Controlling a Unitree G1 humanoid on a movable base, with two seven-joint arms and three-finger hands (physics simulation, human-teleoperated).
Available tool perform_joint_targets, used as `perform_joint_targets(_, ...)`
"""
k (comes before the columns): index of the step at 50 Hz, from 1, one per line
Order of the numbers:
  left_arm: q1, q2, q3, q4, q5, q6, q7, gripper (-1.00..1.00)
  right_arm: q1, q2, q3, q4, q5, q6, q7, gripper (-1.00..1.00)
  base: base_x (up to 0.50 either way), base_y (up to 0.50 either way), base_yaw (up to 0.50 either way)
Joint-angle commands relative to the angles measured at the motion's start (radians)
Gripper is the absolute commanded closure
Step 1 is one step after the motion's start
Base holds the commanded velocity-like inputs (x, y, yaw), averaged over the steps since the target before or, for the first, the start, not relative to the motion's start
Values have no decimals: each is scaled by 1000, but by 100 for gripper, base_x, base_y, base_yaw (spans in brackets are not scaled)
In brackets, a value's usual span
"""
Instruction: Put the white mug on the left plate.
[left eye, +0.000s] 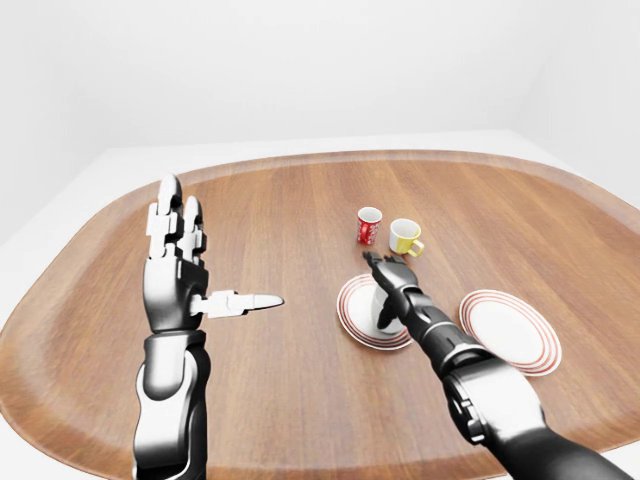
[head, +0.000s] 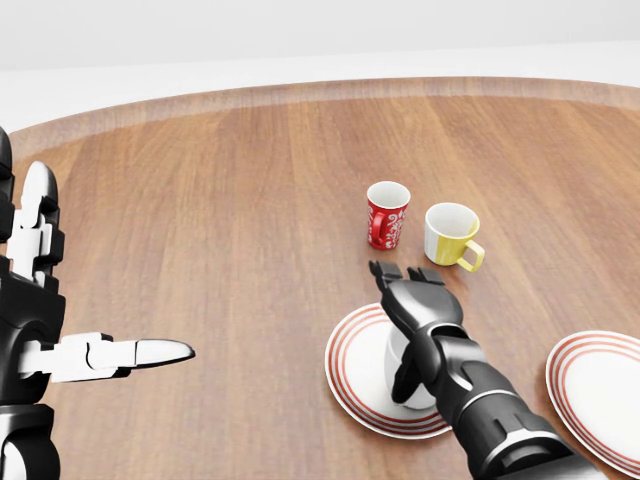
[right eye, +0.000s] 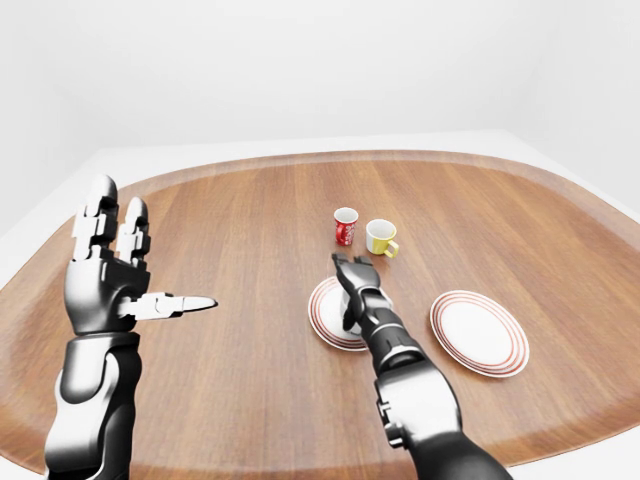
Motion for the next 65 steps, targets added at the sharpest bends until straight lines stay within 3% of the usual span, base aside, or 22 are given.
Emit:
perform_joint_targets(1, 1, 0, 0, 0, 0, 0, 2, -100, 74, -11, 27, 16, -17, 0, 21, -100, 0, 0, 0)
perform_joint_targets(25, 3, -1, -2, 5, 1, 0, -1, -100, 65, -39, 30, -51, -25, 0, 63, -100, 0, 0, 0)
perform_joint_targets(39, 3, -1, -2, 6, 3, 0, 1, -100, 154, -47, 16, -295, 14, 0, 199, -100, 0, 0, 0)
perform_joint_targets(48, 4, -3, -6, 15, 5, 0, 1, -100, 284, -42, -4, -601, 13, 0, 347, -100, 0, 0, 0)
perform_joint_targets(65, 2, -1, -2, 7, 1, 0, 2, -100, 384, -33, -45, -1012, 36, 76, 551, -100, 0, 0, 0)
